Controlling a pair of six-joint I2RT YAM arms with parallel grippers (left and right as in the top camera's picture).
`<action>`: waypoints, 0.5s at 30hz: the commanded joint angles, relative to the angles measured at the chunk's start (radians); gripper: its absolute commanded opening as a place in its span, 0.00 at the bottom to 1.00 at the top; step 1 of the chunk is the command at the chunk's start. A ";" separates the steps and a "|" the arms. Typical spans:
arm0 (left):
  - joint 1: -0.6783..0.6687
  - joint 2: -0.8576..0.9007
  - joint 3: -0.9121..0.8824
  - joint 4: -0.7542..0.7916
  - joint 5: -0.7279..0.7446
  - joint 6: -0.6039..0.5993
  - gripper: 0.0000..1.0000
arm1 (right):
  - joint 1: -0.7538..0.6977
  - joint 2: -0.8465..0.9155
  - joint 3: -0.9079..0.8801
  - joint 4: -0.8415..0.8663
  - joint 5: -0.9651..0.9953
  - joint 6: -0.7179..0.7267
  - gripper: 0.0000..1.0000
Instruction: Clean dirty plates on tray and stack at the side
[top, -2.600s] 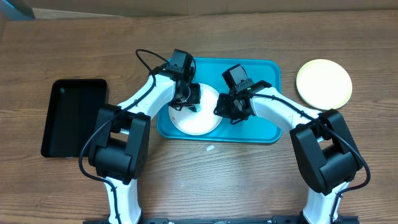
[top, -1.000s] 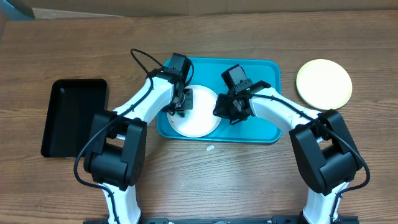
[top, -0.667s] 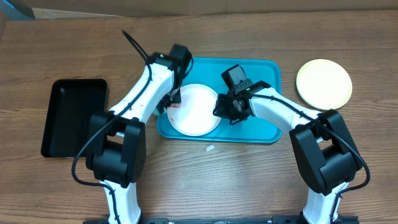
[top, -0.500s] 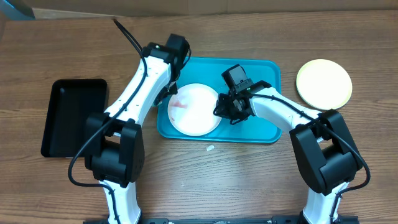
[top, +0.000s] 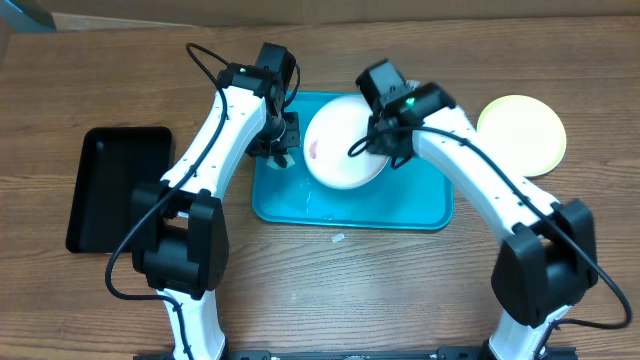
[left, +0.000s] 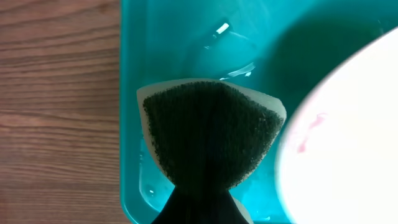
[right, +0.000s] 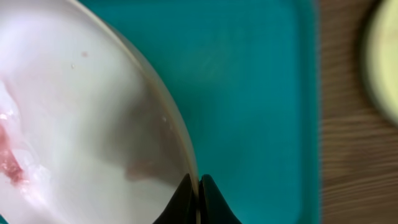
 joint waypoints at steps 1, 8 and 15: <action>0.004 0.006 0.007 0.000 0.040 0.051 0.04 | -0.008 -0.037 0.097 -0.068 0.252 -0.027 0.04; 0.004 0.007 0.007 0.007 0.045 0.007 0.04 | -0.007 -0.037 0.199 -0.192 0.566 -0.121 0.04; 0.004 0.007 0.007 0.008 0.049 0.007 0.04 | 0.016 -0.037 0.219 -0.256 0.903 -0.140 0.04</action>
